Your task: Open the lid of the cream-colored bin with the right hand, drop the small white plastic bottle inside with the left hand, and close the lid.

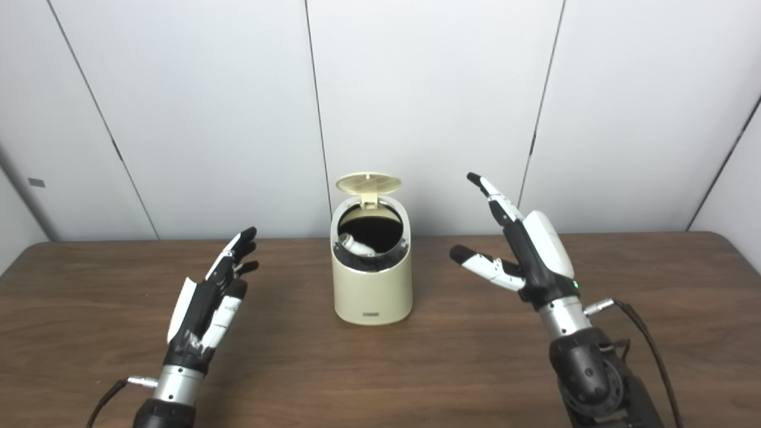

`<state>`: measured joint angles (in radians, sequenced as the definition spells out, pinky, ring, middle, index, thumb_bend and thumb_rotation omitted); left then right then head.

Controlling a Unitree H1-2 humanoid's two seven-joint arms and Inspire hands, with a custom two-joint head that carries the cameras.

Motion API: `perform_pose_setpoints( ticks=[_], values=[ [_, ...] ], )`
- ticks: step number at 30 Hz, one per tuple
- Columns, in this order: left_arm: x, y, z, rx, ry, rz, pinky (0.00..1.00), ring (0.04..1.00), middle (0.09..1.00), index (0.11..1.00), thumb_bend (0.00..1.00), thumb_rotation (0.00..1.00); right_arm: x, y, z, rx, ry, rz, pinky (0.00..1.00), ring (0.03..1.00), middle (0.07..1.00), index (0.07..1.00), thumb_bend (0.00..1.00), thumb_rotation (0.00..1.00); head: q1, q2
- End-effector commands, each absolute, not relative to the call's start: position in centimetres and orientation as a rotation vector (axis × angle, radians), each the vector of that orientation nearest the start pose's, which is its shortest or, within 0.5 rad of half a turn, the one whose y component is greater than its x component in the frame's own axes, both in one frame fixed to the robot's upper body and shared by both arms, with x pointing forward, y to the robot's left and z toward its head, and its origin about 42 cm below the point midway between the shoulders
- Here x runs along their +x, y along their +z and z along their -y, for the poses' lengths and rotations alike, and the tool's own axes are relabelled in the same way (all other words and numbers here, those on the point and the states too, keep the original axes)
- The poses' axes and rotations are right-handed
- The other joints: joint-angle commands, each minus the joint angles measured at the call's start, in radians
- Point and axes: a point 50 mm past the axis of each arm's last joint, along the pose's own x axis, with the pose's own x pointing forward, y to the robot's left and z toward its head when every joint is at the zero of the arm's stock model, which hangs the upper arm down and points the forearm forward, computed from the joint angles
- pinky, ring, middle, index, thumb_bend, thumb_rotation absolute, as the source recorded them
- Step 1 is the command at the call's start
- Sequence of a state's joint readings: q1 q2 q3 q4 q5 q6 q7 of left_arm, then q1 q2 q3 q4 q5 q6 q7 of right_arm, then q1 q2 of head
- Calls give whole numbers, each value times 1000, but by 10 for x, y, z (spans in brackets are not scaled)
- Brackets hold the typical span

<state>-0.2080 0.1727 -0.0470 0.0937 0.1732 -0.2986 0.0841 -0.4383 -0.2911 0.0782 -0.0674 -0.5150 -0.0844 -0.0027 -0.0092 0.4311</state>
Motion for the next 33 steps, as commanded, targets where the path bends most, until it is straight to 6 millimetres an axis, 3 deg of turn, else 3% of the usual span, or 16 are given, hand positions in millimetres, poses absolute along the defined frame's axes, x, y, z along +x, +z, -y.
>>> perform_pose_setpoints(
  ticks=[1,6,10,16,21,27,33],
  values=[
    [349,166,-240,366,-2,461,881,962,974,925,772,994,399,311,223,-819,16,717,818,934,960,925,683,967,0,1],
    [348,160,-240,396,19,458,917,967,970,918,721,1000,407,335,208,-844,36,751,803,954,970,905,692,951,2,3],
    [348,156,-239,386,24,451,910,965,972,922,677,998,414,348,196,-877,57,758,798,970,976,912,757,977,4,4],
    [347,155,-237,383,32,455,860,949,962,908,651,991,422,362,182,-932,85,737,825,988,989,898,803,989,10,4],
    [348,154,-233,369,30,452,862,948,960,907,635,989,428,372,174,-1003,121,702,904,1000,1000,836,854,1000,13,4],
    [350,160,-224,352,27,469,853,948,961,904,623,995,437,364,171,-1021,182,676,949,1000,1000,801,848,974,18,3],
    [352,164,-219,368,37,471,872,941,942,891,665,1000,439,350,170,-1043,198,619,939,1000,1000,842,867,972,18,3]
  ],
)
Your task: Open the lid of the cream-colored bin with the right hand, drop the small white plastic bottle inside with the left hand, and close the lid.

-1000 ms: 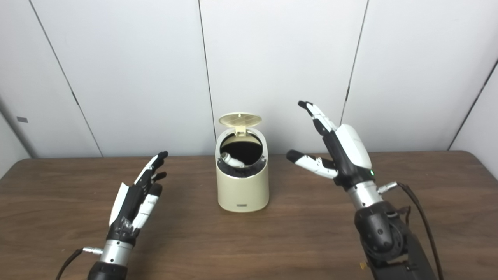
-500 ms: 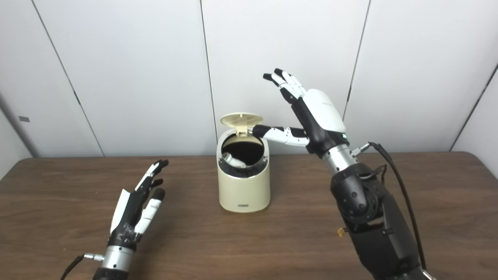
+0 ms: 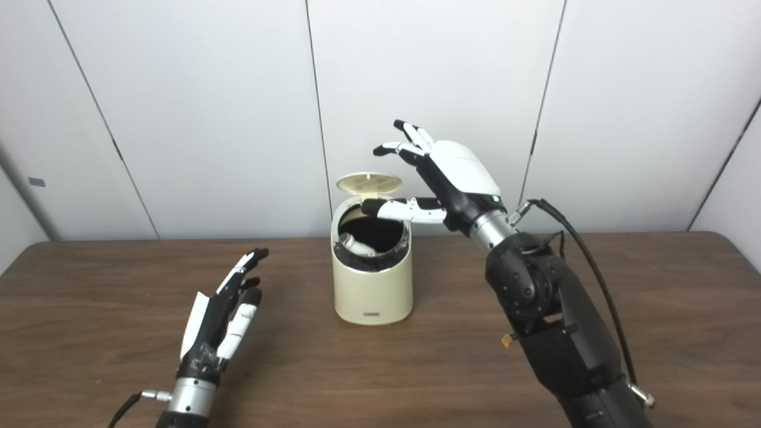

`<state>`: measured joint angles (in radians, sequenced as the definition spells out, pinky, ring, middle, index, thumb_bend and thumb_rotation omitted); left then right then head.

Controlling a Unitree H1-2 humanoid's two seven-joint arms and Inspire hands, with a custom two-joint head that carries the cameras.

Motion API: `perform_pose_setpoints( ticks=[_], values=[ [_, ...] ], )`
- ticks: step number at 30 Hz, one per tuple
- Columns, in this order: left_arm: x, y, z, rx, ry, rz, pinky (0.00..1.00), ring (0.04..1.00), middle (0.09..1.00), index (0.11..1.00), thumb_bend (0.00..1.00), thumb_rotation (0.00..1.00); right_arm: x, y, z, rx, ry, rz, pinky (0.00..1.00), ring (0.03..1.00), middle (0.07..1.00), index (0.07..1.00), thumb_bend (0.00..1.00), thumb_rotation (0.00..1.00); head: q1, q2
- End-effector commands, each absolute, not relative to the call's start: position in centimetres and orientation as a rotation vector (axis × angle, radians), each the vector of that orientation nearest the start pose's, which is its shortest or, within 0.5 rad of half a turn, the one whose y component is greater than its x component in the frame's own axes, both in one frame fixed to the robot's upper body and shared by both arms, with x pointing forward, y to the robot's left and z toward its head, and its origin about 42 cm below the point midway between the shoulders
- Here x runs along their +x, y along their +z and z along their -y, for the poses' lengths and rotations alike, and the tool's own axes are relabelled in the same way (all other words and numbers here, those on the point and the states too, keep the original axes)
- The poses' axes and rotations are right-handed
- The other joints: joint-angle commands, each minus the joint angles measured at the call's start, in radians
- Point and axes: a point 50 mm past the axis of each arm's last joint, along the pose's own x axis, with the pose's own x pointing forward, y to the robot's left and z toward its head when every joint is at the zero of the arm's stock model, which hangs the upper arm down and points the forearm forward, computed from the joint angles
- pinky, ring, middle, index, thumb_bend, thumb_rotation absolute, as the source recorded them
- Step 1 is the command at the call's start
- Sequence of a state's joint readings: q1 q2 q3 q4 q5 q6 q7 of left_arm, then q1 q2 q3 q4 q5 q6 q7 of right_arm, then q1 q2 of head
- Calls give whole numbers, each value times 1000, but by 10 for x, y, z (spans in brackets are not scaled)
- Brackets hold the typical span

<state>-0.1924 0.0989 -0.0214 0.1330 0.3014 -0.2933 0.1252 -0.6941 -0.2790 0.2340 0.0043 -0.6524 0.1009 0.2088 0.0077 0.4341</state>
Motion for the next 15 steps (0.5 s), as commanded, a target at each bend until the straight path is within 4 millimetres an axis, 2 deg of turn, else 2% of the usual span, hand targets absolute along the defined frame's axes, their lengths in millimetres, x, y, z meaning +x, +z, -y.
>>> perform_pose_setpoints(
  ticks=[1,5,15],
  values=[
    [352,164,-219,370,38,475,869,939,941,889,670,1000,438,348,170,-1047,201,604,940,1000,1000,842,876,973,2,1],
    [352,164,-218,375,40,481,850,929,936,881,642,1000,437,344,169,-1053,204,586,946,1000,1000,827,878,959,4,3],
    [350,165,-216,363,41,484,853,932,934,877,643,1000,437,329,174,-1049,217,573,966,1000,1000,795,878,926,7,4]
  ],
)
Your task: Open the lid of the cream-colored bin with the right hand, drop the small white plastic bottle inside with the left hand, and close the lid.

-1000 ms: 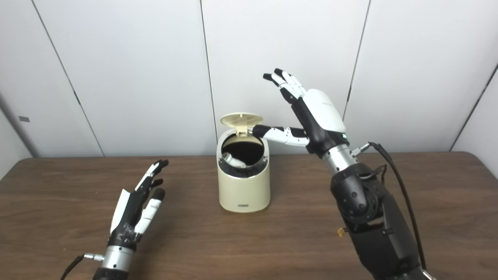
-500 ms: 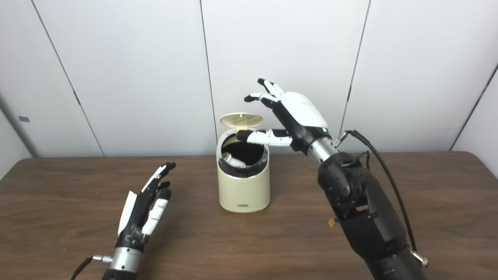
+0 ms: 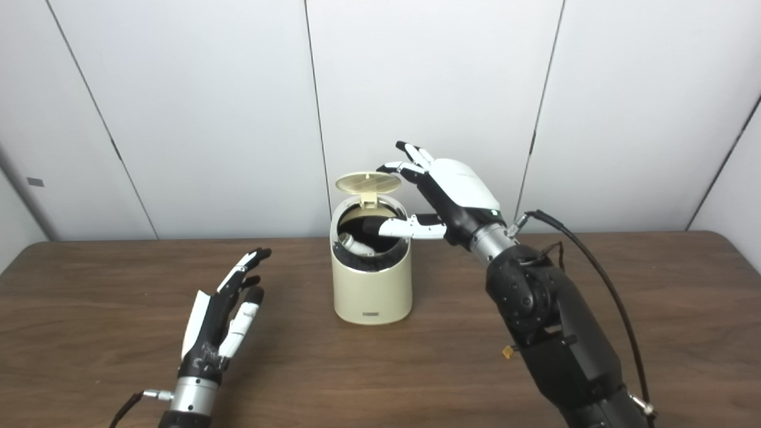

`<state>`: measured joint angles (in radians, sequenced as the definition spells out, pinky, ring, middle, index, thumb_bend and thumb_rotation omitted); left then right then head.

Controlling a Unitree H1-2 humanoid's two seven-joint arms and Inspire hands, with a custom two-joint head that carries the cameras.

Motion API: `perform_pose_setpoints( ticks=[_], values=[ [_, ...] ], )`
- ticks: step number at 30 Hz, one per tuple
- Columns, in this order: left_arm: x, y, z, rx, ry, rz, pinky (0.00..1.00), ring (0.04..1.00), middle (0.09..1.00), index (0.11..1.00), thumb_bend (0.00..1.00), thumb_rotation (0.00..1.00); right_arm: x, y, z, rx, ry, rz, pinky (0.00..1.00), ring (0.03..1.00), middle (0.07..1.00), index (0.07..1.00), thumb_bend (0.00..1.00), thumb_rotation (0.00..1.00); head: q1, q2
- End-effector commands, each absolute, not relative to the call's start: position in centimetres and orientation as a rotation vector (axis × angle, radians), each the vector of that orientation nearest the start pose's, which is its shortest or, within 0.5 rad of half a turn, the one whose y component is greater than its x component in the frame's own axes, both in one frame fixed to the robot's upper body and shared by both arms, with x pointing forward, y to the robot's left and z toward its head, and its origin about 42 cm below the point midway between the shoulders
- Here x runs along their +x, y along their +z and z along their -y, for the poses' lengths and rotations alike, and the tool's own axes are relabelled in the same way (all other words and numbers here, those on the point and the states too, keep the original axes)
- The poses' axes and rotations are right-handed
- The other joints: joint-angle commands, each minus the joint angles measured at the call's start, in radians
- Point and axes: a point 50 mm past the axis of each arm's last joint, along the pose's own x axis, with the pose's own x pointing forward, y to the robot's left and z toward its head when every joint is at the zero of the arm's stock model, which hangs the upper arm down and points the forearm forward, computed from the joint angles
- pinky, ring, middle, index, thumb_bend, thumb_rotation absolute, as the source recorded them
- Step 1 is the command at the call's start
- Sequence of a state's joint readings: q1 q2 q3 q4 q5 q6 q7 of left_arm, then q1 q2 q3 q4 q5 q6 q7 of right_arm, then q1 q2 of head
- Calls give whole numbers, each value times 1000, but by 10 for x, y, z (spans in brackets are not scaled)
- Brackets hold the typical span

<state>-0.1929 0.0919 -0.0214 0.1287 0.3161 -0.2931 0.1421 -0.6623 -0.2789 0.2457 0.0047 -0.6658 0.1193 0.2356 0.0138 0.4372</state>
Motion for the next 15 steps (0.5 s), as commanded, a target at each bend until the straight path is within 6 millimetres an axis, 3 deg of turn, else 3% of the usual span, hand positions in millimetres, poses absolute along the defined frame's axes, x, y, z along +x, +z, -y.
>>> perform_pose_setpoints(
  ticks=[1,15],
  values=[
    [351,165,-216,362,41,484,855,933,933,876,639,1000,436,327,176,-1048,220,569,975,1000,1000,791,874,921,3,0],
    [352,165,-216,382,43,490,858,923,921,868,642,1000,413,300,185,-1041,252,522,968,1000,1000,758,828,889,2,-4]
  ],
)
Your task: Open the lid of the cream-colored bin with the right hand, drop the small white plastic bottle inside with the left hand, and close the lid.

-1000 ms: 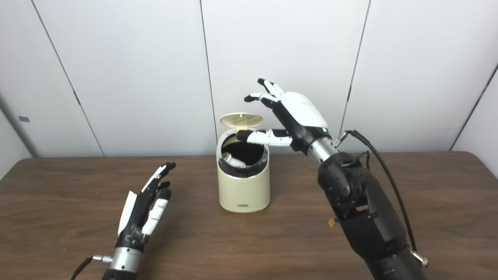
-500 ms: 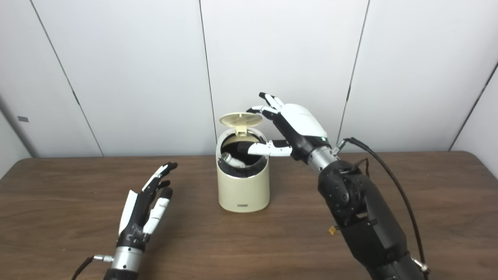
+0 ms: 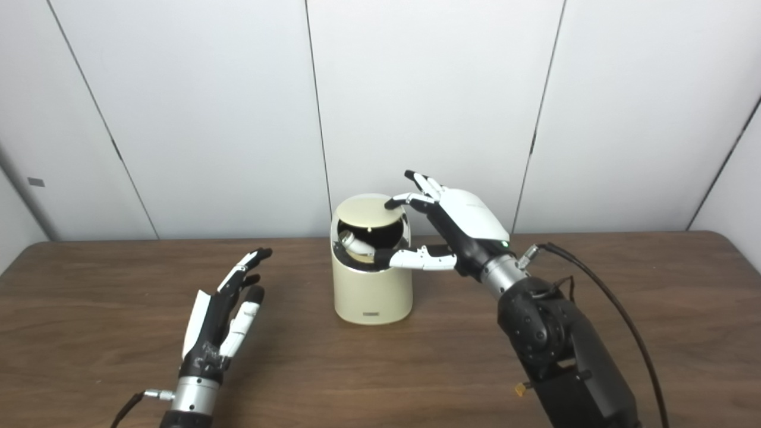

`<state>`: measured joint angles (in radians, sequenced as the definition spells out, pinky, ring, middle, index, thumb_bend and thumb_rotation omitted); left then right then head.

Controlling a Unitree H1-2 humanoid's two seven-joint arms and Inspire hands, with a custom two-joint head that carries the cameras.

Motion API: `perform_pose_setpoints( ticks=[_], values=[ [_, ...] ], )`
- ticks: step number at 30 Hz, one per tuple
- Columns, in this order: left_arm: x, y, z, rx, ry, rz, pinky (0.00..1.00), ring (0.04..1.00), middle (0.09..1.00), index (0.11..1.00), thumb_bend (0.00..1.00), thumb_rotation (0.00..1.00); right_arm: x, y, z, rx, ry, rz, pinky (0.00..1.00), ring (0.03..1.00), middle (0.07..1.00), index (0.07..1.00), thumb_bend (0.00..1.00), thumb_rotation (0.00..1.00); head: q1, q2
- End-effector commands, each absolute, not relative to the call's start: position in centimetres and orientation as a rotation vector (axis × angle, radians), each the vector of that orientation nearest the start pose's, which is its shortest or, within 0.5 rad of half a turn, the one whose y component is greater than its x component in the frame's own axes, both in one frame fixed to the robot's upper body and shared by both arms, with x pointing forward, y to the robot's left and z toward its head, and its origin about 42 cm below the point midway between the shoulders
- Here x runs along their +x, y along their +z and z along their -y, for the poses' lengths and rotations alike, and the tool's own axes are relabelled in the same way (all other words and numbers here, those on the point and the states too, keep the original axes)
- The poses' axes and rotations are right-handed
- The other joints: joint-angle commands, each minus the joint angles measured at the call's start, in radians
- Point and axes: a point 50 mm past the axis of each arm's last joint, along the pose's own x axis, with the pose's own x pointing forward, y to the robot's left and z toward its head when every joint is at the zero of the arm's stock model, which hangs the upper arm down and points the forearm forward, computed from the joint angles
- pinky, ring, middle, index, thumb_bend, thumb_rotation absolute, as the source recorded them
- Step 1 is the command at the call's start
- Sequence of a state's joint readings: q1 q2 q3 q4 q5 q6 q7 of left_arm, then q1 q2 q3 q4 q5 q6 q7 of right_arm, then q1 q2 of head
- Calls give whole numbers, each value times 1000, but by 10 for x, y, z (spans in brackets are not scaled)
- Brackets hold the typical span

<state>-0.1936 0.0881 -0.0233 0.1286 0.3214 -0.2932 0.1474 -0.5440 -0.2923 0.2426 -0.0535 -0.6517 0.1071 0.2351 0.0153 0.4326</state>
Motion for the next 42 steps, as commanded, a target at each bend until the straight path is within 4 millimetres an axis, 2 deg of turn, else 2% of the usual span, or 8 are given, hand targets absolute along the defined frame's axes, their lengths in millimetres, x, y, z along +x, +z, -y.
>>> perform_pose_setpoints(
  ticks=[1,14,21,42],
  values=[
    [352,165,-216,383,44,492,858,920,919,866,640,1000,412,299,185,-1040,253,518,966,1000,1000,757,827,888,1,0],
    [352,166,-214,390,46,498,867,919,913,861,608,1000,408,293,183,-1034,278,490,991,1000,1000,756,833,890,2,6],
    [351,167,-213,389,55,495,853,916,913,862,647,1000,407,290,179,-1038,293,482,991,1000,1000,757,843,886,7,10],
    [351,168,-213,397,53,493,866,919,910,862,623,1000,404,283,165,-1038,340,490,999,1000,1000,752,881,892,7,18]
  ],
)
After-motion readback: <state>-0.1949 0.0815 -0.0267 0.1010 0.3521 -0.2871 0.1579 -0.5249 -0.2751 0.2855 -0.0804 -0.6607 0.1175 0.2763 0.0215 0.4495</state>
